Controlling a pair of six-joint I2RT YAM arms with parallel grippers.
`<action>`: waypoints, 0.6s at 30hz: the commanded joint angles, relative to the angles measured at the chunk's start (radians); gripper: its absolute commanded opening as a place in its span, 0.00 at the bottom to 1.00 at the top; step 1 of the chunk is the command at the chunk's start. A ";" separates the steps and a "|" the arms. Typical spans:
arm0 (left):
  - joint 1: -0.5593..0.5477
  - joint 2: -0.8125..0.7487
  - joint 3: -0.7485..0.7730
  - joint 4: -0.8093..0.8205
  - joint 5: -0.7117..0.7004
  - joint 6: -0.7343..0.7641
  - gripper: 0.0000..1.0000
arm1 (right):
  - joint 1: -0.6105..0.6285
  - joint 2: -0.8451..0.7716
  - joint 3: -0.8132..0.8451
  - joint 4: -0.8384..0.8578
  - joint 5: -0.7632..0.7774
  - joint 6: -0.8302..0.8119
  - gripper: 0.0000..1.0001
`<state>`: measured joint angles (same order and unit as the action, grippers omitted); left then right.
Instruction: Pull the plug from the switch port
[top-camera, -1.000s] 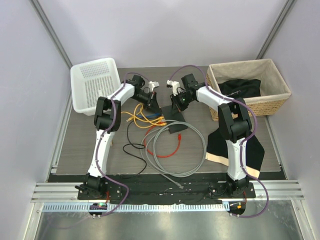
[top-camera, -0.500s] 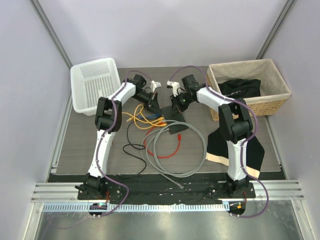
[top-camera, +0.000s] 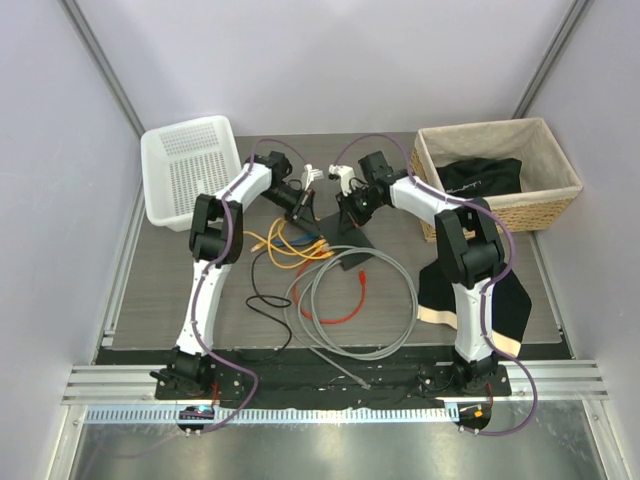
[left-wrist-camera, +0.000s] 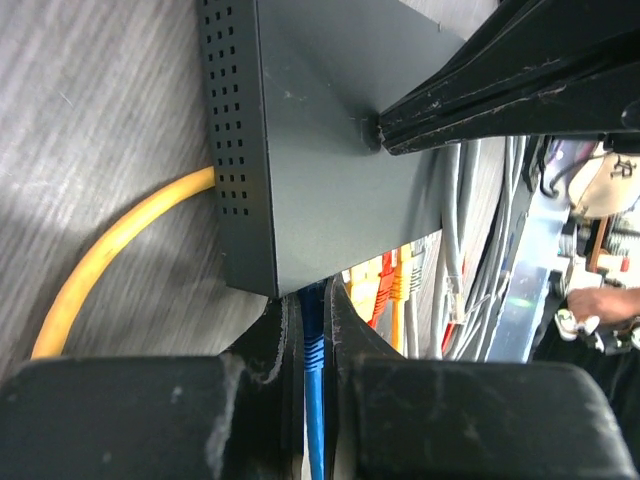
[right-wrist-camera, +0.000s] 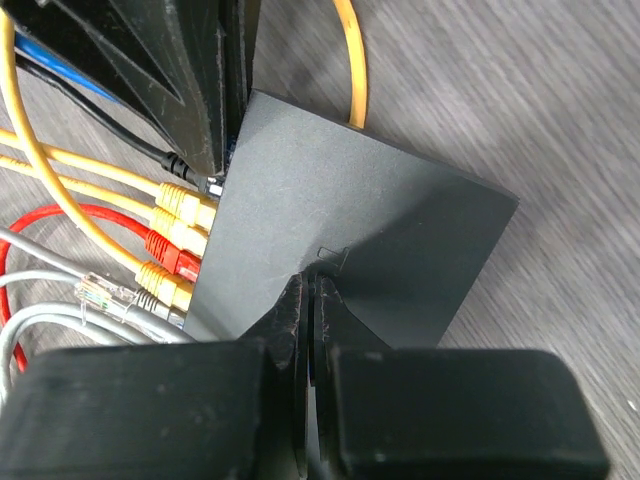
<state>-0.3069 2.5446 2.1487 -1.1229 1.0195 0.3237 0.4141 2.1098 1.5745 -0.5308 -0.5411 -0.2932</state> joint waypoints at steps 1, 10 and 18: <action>0.032 0.034 0.045 -0.253 -0.021 0.162 0.00 | 0.006 0.087 -0.077 -0.121 0.176 -0.069 0.01; 0.031 0.089 0.190 -0.175 0.015 0.025 0.00 | 0.006 0.090 -0.113 -0.117 0.196 -0.066 0.01; 0.022 0.174 0.378 -0.037 0.030 -0.152 0.00 | 0.005 0.078 -0.133 -0.118 0.254 -0.100 0.01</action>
<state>-0.2962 2.7430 2.5237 -1.2808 1.0355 0.2440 0.4133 2.0895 1.5375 -0.4759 -0.5011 -0.3218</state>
